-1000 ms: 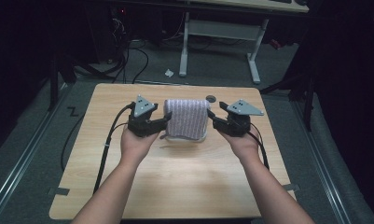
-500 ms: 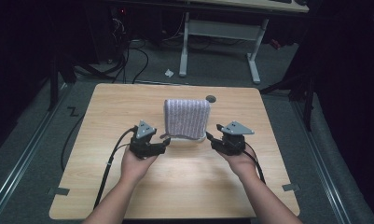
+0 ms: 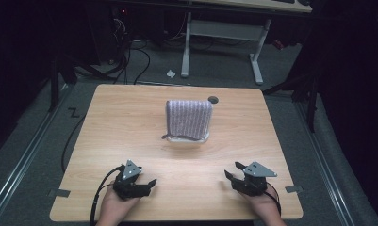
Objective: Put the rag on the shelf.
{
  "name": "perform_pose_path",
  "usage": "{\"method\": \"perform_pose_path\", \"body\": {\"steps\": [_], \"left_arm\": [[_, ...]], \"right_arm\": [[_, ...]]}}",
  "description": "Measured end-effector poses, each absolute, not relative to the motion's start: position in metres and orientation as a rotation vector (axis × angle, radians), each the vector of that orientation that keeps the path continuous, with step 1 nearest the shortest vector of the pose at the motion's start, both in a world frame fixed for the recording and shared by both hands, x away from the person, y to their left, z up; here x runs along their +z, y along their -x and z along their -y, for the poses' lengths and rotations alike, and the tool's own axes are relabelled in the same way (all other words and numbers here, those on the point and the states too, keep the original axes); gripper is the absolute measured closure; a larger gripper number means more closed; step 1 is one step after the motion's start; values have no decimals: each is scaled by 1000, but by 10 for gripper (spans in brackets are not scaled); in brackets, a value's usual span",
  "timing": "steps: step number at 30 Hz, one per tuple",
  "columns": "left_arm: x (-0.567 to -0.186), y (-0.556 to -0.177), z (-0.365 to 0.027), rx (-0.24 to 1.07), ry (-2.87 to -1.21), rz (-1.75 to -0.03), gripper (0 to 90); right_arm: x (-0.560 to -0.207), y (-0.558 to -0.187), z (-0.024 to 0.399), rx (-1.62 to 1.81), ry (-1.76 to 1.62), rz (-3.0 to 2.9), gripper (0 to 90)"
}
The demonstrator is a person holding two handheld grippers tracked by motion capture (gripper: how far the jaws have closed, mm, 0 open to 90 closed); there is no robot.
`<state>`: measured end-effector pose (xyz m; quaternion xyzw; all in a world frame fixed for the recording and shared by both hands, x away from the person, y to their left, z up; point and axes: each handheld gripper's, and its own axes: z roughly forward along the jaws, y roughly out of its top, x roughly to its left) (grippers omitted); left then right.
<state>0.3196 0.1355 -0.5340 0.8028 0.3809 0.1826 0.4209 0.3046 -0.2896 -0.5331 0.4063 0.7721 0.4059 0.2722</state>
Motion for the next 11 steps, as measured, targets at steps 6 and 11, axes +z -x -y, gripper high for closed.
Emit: {"method": "perform_pose_path", "body": {"steps": [6,11], "left_arm": [[-532,-325,-136,412,-1976,-965,265],[-530,-327,-135,399,-1958,-959,267]], "right_arm": [[-531,-311,286,1113,-1108,-2075,431],[-538,-310,288,1138,-1136,-2112,416]]}}
